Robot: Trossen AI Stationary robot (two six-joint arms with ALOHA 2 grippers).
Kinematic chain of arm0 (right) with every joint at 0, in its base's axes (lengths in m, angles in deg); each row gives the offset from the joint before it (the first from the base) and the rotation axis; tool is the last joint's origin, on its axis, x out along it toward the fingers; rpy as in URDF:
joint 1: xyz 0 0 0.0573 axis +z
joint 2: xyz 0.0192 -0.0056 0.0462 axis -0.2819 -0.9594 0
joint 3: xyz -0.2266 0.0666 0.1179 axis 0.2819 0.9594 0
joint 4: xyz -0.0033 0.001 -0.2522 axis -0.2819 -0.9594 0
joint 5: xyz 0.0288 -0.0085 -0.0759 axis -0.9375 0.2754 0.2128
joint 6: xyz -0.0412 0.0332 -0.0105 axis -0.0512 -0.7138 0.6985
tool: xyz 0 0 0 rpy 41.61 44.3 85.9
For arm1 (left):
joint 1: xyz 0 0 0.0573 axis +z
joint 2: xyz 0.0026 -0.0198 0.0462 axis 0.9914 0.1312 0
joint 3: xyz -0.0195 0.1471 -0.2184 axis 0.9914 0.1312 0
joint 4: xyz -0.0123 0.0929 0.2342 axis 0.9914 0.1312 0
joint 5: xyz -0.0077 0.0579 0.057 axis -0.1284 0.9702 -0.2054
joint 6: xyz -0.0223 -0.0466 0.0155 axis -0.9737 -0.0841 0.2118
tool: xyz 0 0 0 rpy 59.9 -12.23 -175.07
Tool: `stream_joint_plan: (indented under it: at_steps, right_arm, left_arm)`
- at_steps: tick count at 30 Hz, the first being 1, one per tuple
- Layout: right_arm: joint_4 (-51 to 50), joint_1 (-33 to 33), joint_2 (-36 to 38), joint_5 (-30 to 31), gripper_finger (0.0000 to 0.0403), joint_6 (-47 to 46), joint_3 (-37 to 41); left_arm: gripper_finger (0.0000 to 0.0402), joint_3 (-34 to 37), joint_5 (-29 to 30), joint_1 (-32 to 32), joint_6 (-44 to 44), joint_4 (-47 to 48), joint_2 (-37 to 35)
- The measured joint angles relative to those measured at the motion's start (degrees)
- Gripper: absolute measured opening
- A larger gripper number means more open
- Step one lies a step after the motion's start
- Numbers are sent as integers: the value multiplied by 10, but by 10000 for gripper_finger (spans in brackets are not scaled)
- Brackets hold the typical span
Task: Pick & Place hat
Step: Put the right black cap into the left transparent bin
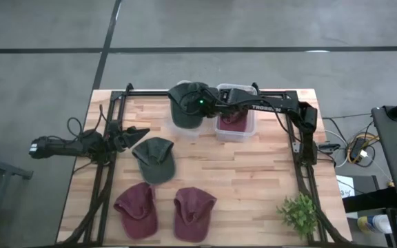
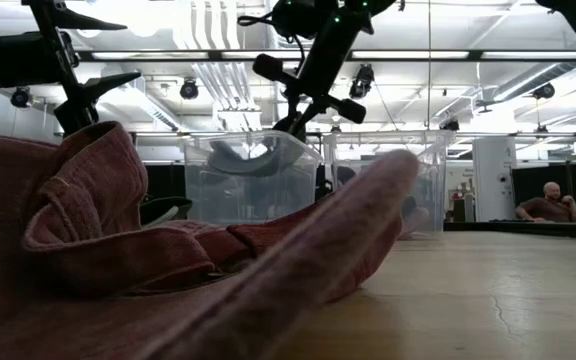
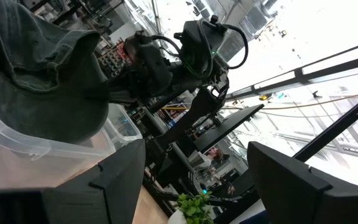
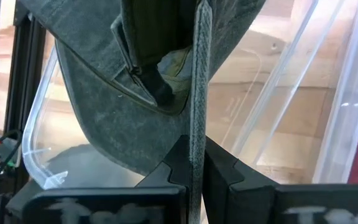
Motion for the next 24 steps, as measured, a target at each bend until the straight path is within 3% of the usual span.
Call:
stream_joint_plan:
  at_steps: [7,18,24]
  right_arm:
    - [15,0,0,-9,28,-8,0]
    - [31,-1,10,-45,165,8,0]
    - [29,-1,41,-43,196,29,0]
  left_arm:
    - [275,0,0,0,0,0,0]
    - [275,0,0,0,0,0,0]
    - [275,0,0,0,0,0,0]
